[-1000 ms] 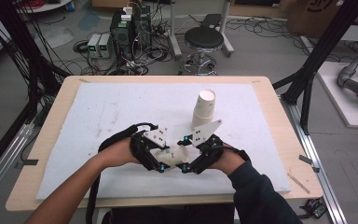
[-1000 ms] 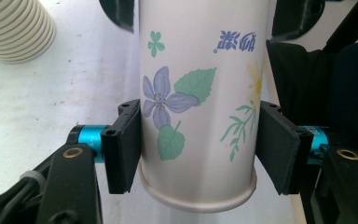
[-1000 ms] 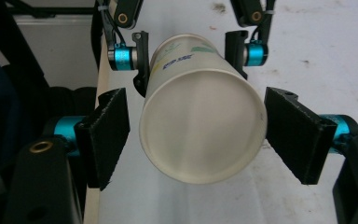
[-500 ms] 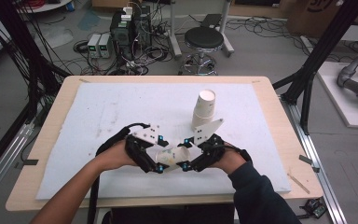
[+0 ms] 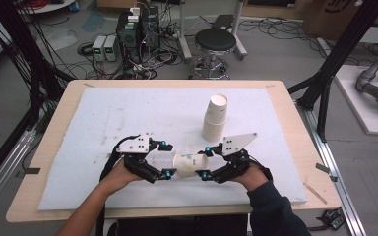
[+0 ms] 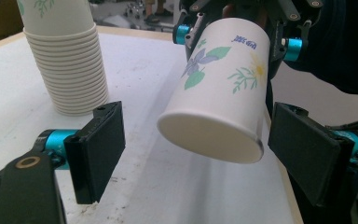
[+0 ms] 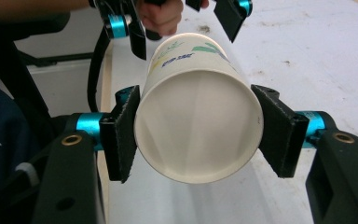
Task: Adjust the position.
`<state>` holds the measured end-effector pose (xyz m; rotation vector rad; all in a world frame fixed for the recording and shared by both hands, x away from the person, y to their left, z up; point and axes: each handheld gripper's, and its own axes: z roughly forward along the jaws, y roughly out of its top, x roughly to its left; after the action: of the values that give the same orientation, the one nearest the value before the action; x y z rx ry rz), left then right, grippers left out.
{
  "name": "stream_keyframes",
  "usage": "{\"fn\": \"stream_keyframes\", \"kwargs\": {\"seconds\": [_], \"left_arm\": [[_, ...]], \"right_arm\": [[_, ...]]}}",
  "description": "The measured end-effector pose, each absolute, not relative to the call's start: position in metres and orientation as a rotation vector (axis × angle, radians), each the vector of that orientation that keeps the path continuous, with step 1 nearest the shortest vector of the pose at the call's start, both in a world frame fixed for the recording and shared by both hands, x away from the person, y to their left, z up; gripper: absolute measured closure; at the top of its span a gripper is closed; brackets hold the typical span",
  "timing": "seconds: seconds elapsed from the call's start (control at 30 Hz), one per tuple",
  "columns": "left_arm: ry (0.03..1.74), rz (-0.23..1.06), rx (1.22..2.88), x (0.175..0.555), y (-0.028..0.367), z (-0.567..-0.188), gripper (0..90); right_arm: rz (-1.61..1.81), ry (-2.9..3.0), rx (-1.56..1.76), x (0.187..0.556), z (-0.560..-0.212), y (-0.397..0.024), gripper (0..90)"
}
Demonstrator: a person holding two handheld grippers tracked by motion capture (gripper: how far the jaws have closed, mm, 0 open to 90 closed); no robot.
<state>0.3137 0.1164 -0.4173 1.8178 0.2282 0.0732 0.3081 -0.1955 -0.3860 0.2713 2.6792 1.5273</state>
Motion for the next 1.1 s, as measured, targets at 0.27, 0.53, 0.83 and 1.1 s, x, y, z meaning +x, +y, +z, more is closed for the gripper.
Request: {"fn": "stream_keyframes", "kwargs": {"seconds": [0.27, 0.53, 0.83, 1.1], "left_arm": [[0.204, 0.052, 1.773, 0.311, 0.109, -0.431, 19.7], [0.167, 0.048, 1.781, 0.311, 0.104, -0.433, 20.2], [0.147, 0.028, 1.775, 0.312, 0.101, -0.436, 20.4], [0.128, -0.005, 1.718, 0.312, 0.101, -0.434, 25.9]], "right_arm": [[1.584, 2.65, 0.285, 0.306, -0.396, -0.203, 37.4], [1.614, 2.645, 0.276, 0.306, -0.395, -0.202, 37.4], [1.671, 2.639, 0.267, 0.306, -0.393, -0.201, 37.4], [1.744, 2.635, 0.272, 0.309, -0.393, -0.202, 37.4]]}}
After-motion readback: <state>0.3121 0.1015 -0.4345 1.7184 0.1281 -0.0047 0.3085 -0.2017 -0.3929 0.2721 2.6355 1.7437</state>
